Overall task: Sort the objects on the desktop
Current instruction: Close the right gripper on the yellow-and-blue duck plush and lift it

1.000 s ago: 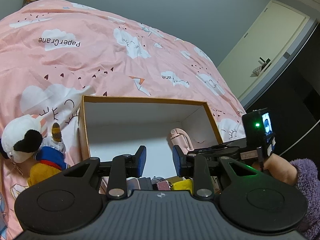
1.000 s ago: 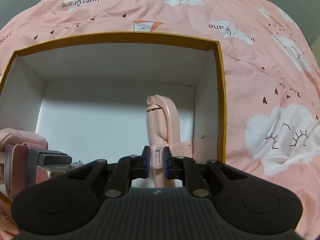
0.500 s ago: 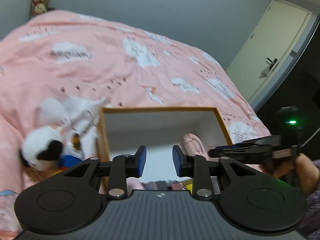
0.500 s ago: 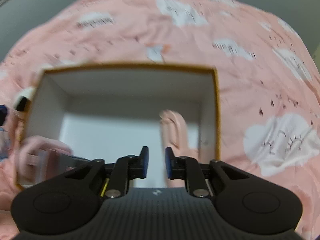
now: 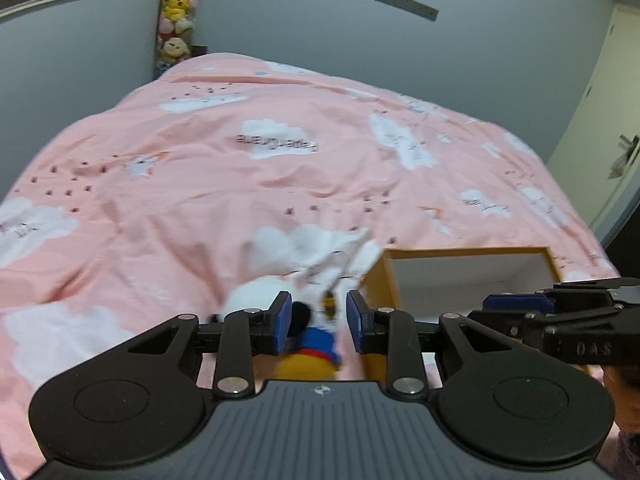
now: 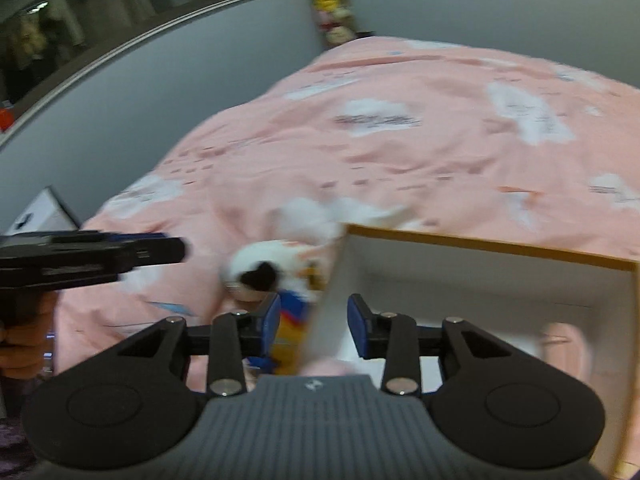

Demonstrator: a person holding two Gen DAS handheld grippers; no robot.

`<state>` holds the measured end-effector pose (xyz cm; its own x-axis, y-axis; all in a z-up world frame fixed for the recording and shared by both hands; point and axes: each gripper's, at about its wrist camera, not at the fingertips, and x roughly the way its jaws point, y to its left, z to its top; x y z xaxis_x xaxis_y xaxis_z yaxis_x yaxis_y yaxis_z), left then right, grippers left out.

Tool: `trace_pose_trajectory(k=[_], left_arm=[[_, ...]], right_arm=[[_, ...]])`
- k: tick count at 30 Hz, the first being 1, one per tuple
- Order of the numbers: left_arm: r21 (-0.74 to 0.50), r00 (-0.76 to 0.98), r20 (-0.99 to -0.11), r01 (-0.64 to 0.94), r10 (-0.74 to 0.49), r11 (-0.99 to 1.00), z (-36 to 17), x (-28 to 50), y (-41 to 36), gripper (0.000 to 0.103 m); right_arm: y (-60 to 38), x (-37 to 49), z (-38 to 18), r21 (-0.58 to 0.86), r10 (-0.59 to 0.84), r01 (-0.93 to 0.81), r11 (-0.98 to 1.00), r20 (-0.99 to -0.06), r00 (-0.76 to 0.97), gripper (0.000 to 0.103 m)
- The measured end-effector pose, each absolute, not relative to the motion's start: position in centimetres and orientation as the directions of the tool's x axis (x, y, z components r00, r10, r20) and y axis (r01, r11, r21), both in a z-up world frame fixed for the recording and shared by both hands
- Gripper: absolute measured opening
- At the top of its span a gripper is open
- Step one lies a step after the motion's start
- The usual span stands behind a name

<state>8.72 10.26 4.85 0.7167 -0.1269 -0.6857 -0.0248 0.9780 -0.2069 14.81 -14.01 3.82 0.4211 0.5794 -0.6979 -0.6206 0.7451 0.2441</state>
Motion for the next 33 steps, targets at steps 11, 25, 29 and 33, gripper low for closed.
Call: trace_pose_trajectory(k=[11, 25, 29, 33], left_arm=[[0.034, 0.660, -0.751, -0.002, 0.026, 0.999, 3.0, 8.5, 11.7, 0.038], [0.116, 0.608, -0.791, 0.045, 0.065, 0.992, 1.4, 9.6, 13.5, 0.039], [0.122, 0.605, -0.793, 0.042, 0.071, 0.992, 1.4, 10.0, 13.8, 0.040], [0.143, 0.608, -0.789, 0.047, 0.085, 0.989, 1.6, 10.2, 13.6, 0.040]], right_arm=[[-2.5, 13.2, -2.3, 0.140, 0.455, -0.615, 0.776, -0.800, 0.391, 0.047], [2.8, 14.4, -9.2, -0.051, 0.234, -0.558, 0.828, -0.873, 0.428, 0.064], [3.1, 14.8, -10.4, -0.102, 0.181, -0.548, 0.831, -0.880, 0.439, 0.067], [2.9, 14.7, -10.6, -0.108, 0.175, -0.541, 0.834, -0.878, 0.445, 0.063]])
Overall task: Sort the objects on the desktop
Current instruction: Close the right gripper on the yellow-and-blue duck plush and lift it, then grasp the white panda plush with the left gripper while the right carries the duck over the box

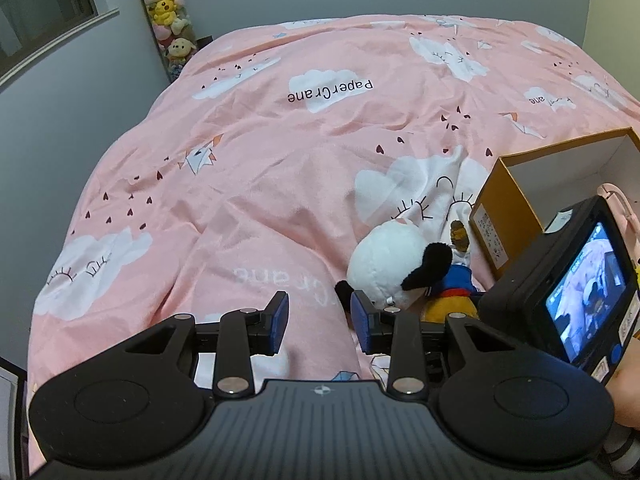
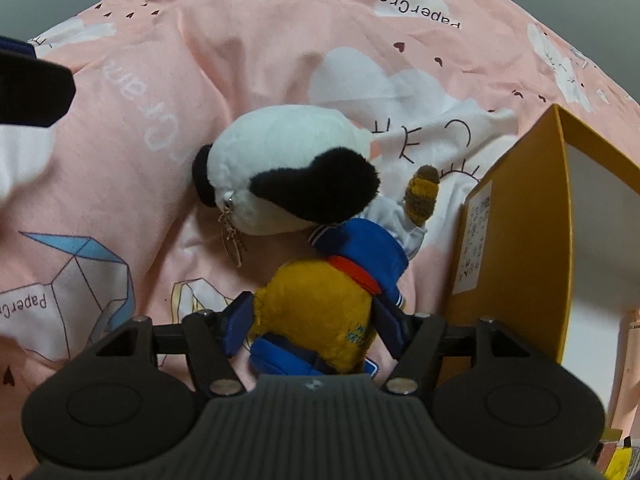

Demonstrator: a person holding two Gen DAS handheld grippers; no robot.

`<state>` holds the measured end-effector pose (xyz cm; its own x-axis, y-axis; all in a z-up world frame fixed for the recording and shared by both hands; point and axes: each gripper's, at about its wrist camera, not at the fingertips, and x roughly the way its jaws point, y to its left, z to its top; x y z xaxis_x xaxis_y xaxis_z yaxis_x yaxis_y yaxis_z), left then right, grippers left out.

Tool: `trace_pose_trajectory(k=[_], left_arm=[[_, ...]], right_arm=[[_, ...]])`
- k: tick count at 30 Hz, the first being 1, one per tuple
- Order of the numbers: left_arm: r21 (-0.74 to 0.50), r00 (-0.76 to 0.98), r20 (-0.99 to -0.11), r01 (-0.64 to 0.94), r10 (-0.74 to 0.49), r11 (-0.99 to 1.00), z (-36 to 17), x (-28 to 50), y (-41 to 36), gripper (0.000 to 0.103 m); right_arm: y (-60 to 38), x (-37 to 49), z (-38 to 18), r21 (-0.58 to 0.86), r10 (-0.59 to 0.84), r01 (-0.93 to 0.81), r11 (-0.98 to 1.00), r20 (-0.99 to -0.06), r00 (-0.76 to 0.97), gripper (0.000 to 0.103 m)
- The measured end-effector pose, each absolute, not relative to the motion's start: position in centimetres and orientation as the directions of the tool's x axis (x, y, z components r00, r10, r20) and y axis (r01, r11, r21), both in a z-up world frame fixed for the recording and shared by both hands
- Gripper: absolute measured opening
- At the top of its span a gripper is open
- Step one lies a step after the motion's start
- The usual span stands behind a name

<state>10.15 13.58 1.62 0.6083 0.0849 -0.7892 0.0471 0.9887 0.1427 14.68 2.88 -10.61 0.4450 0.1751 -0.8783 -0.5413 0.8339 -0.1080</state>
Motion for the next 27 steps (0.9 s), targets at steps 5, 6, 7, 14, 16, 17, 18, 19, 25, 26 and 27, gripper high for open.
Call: trace_pose_trajectory(k=[5, 6, 7, 14, 16, 17, 18, 19, 25, 26, 27], left_arm=[[0.179, 0.617, -0.780, 0.068, 0.100, 0.982, 2.2, 10.0, 13.2, 0.040], [0.184, 0.620, -0.779, 0.074, 0.100, 0.980, 2.3, 10.1, 13.1, 0.041], [0.189, 0.622, -0.777, 0.082, 0.098, 0.979, 2.4, 10.1, 13.0, 0.044], [0.219, 0.637, -0.771, 0.228, 0.024, 0.949, 3.3, 10.2, 11.3, 0.048], [0.217, 0.631, -0.776, 0.264, 0.002, 0.940, 3.3, 10.4, 10.8, 0.050], [0.216, 0.625, -0.780, 0.286, -0.011, 0.933, 3.2, 10.6, 10.5, 0.051], [0.215, 0.619, -0.785, 0.308, -0.023, 0.927, 3.0, 10.8, 10.2, 0.053], [0.212, 0.612, -0.790, 0.327, -0.035, 0.921, 2.9, 11.0, 9.9, 0.053], [0.171, 0.538, -0.838, 0.410, -0.086, 0.896, 1.0, 13.5, 8.7, 0.054], [0.154, 0.526, -0.845, 0.412, -0.097, 0.898, 0.7, 14.1, 8.7, 0.055], [0.131, 0.513, -0.851, 0.410, -0.110, 0.903, 0.4, 14.8, 8.7, 0.057]], right_arm=[[1.2, 14.1, -8.3, -0.015, 0.258, -0.543, 0.840, -0.869, 0.423, 0.055], [0.8, 13.8, -7.7, 0.008, 0.281, -0.547, 0.837, -0.864, 0.418, 0.055], [0.5, 13.6, -7.0, 0.029, 0.304, -0.552, 0.833, -0.858, 0.415, 0.055], [-4.0, 12.2, -1.0, 0.164, 0.455, -0.567, 0.807, -0.785, 0.421, 0.053], [-5.4, 11.9, 0.5, 0.198, 0.497, -0.567, 0.800, -0.748, 0.440, 0.053], [-6.0, 11.9, 1.3, 0.213, 0.514, -0.565, 0.797, -0.731, 0.449, 0.053], [-6.7, 11.8, 2.1, 0.229, 0.534, -0.566, 0.792, -0.709, 0.461, 0.053], [-7.5, 11.8, 3.0, 0.247, 0.556, -0.567, 0.786, -0.684, 0.473, 0.053], [-13.1, 12.7, 6.7, 0.314, 0.591, -0.516, 0.797, -0.578, 0.563, 0.054], [-14.1, 12.8, 7.0, 0.311, 0.581, -0.502, 0.807, -0.572, 0.579, 0.054], [-14.9, 13.0, 7.1, 0.308, 0.571, -0.490, 0.816, -0.570, 0.591, 0.054]])
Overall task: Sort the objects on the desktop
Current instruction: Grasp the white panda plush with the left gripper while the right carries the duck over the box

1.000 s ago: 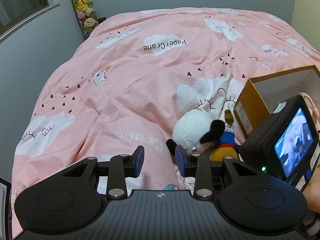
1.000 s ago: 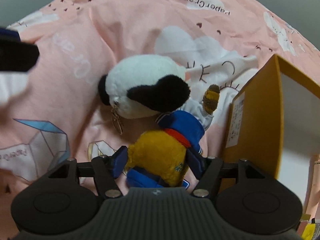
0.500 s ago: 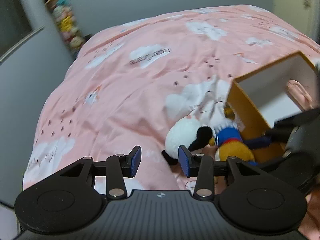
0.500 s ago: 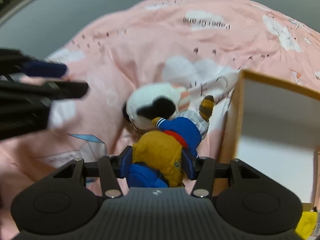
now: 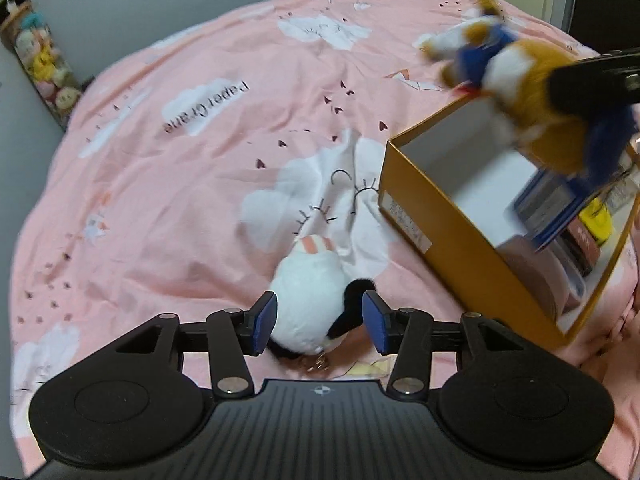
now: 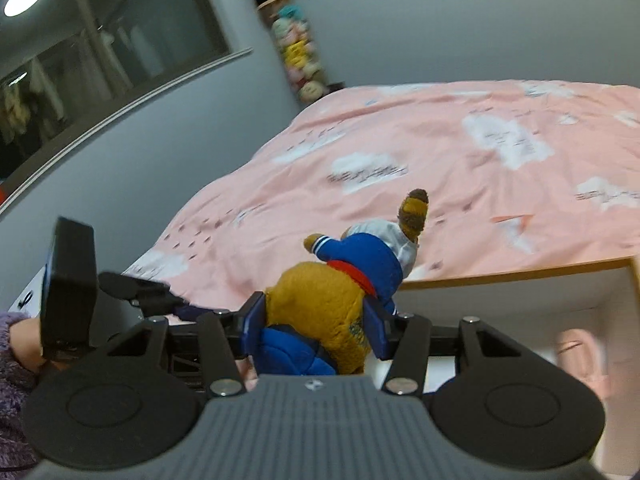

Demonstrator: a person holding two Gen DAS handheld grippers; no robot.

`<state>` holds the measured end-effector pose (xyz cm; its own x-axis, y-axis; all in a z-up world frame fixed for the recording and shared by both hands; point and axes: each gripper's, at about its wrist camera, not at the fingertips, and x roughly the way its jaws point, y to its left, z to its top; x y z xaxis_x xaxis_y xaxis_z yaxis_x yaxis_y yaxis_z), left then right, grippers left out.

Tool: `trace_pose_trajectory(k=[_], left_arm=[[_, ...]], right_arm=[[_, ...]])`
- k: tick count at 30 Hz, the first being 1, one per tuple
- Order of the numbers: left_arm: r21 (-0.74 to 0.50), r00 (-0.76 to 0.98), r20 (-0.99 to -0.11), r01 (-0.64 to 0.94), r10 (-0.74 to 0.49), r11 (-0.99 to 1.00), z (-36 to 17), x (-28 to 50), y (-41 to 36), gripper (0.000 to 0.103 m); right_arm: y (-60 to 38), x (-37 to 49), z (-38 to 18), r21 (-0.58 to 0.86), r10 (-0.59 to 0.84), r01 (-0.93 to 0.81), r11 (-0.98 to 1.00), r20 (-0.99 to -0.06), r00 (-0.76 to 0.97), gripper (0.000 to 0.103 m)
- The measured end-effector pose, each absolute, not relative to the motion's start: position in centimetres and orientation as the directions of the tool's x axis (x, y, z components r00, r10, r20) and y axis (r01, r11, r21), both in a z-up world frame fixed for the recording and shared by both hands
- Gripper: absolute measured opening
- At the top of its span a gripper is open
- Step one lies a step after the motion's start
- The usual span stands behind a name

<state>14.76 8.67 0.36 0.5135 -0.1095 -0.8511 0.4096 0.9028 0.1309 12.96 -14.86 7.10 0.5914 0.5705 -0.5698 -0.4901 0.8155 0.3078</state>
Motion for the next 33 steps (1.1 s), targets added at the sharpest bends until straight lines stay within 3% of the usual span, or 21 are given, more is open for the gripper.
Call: trace_pose_trajectory(k=[7, 23, 33], left_arm=[[0.057, 0.436, -0.892, 0.368, -0.118, 0.928, -2.6, 18.7, 8.2, 0.061], [0.200, 0.302, -0.948, 0.308, 0.104, 0.930, -8.1, 21.9, 6.0, 0.072], [0.195, 0.380, -0.919, 0.212, 0.103, 0.958, -7.6, 20.3, 7.0, 0.058]], right_arm=[[-19.7, 14.1, 6.5, 0.267, 0.494, -0.421, 0.867, -0.570, 0.656, 0.054], [-23.4, 17.0, 0.8, 0.254, 0.426, -0.350, 0.902, -0.658, 0.620, 0.054], [-24.0, 17.1, 0.5, 0.243, 0.435, -0.374, 0.895, -0.660, 0.612, 0.054]])
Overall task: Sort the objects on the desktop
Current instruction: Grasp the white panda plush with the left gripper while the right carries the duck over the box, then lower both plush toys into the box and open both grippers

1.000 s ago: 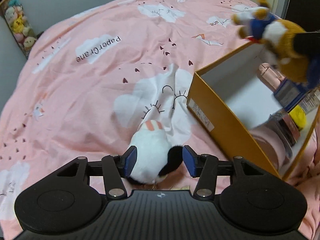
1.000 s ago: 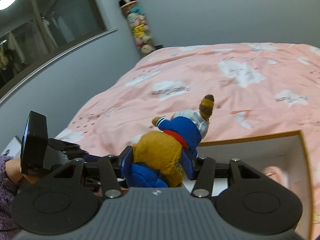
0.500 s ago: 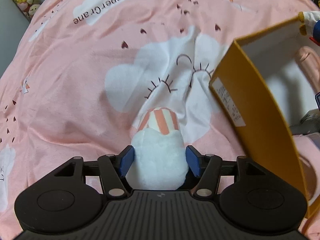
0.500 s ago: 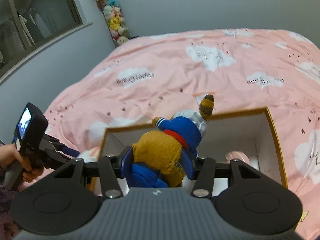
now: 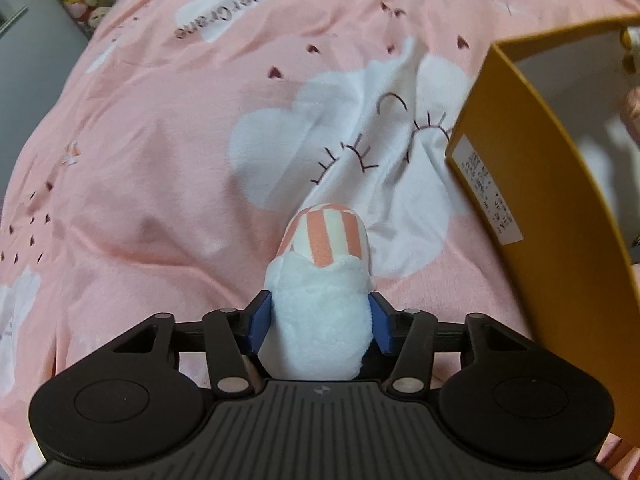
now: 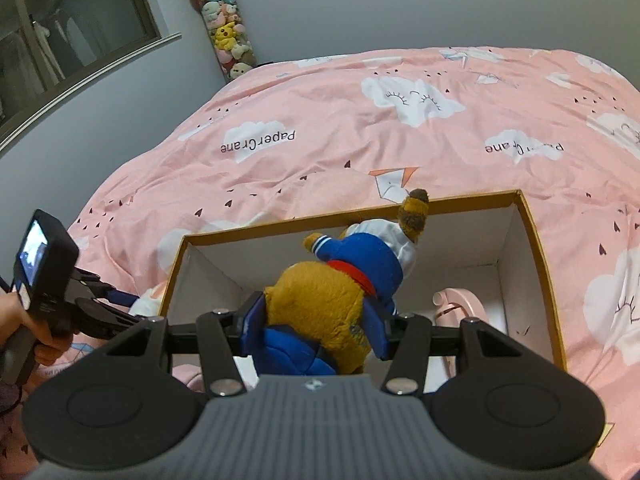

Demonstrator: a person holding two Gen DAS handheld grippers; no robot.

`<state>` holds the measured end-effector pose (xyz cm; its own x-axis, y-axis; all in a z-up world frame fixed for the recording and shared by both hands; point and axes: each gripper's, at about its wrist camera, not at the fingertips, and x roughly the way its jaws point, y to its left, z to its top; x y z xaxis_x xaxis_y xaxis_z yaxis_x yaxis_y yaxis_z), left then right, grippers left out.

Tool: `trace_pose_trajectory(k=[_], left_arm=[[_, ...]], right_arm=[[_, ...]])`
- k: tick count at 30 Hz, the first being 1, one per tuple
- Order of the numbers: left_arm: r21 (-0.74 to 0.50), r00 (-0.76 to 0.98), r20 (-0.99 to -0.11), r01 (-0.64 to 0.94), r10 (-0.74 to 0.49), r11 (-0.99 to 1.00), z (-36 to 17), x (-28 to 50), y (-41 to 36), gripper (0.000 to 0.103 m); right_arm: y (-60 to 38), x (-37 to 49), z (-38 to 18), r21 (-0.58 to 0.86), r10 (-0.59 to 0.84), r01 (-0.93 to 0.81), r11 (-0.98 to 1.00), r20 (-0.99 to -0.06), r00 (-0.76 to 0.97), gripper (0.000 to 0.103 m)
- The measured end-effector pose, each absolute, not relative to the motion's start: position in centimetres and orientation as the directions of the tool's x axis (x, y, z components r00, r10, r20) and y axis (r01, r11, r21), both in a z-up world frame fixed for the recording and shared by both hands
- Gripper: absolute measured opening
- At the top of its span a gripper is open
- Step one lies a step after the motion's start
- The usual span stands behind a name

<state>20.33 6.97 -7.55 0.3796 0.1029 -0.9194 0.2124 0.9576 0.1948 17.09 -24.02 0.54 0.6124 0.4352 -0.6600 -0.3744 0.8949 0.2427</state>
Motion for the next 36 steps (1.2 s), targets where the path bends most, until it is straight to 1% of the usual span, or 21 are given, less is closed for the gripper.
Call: trace_pose_trajectory(k=[3, 6, 9, 12, 15, 19, 21, 24, 28, 31, 36], left_arm=[[0.153, 0.408, -0.909, 0.151, 0.079, 0.977, -6.5, 19.3, 8.0, 0.056], [0.072, 0.447, -0.894, 0.080, 0.028, 0.994, -5.0, 18.1, 9.1, 0.056], [-0.008, 0.491, -0.871, 0.046, -0.029, 0.999, -2.8, 16.5, 9.5, 0.056], [-0.048, 0.551, -0.832, 0.050, -0.067, 0.998, 0.3, 14.8, 9.1, 0.056], [-0.123, 0.608, -0.782, 0.069, -0.139, 0.990, 3.6, 13.2, 8.5, 0.057], [-0.213, 0.665, -0.702, 0.145, -0.255, 0.966, 6.9, 12.5, 6.6, 0.057], [-0.233, 0.682, -0.669, 0.185, -0.296, 0.955, 7.8, 12.5, 4.9, 0.057], [-0.251, 0.691, -0.641, 0.224, -0.335, 0.942, 8.0, 13.1, 1.9, 0.057], [-0.321, 0.654, -0.639, 0.253, -0.406, 0.913, 6.5, 15.0, -1.1, 0.057], [-0.344, 0.627, -0.665, 0.226, -0.406, 0.911, 4.3, 16.5, -2.9, 0.057], [-0.350, 0.608, -0.698, 0.173, -0.379, 0.921, 0.9, 18.1, -5.1, 0.057]], right_arm=[[-24.3, 17.1, 0.8, 0.225, 0.431, -0.386, 0.895, -0.662, 0.614, 0.054], [-24.5, 16.9, 1.0, 0.210, 0.427, -0.394, 0.895, -0.659, 0.619, 0.054], [-24.6, 16.7, 1.3, 0.196, 0.437, -0.418, 0.887, -0.650, 0.622, 0.054], [-24.6, 16.4, 1.7, 0.160, 0.442, -0.455, 0.876, -0.642, 0.626, 0.054], [-24.7, 16.1, 2.1, 0.099, 0.448, -0.507, 0.856, -0.632, 0.632, 0.054], [-24.7, 16.4, 2.2, 0.049, 0.449, -0.557, 0.829, -0.653, 0.610, 0.054], [-24.6, 16.6, 2.1, 0.029, 0.451, -0.584, 0.811, -0.665, 0.595, 0.054], [-24.3, 16.7, 1.8, -0.009, 0.459, -0.633, 0.774, -0.681, 0.571, 0.054], [-23.9, 16.8, 1.7, -0.100, 0.435, -0.688, 0.719, -0.707, 0.557, 0.054], [-23.8, 17.3, 1.4, -0.126, 0.421, -0.717, 0.686, -0.734, 0.533, 0.054], [-24.0, 18.9, -0.1, -0.098, 0.409, -0.725, 0.682, -0.770, 0.490, 0.054]])
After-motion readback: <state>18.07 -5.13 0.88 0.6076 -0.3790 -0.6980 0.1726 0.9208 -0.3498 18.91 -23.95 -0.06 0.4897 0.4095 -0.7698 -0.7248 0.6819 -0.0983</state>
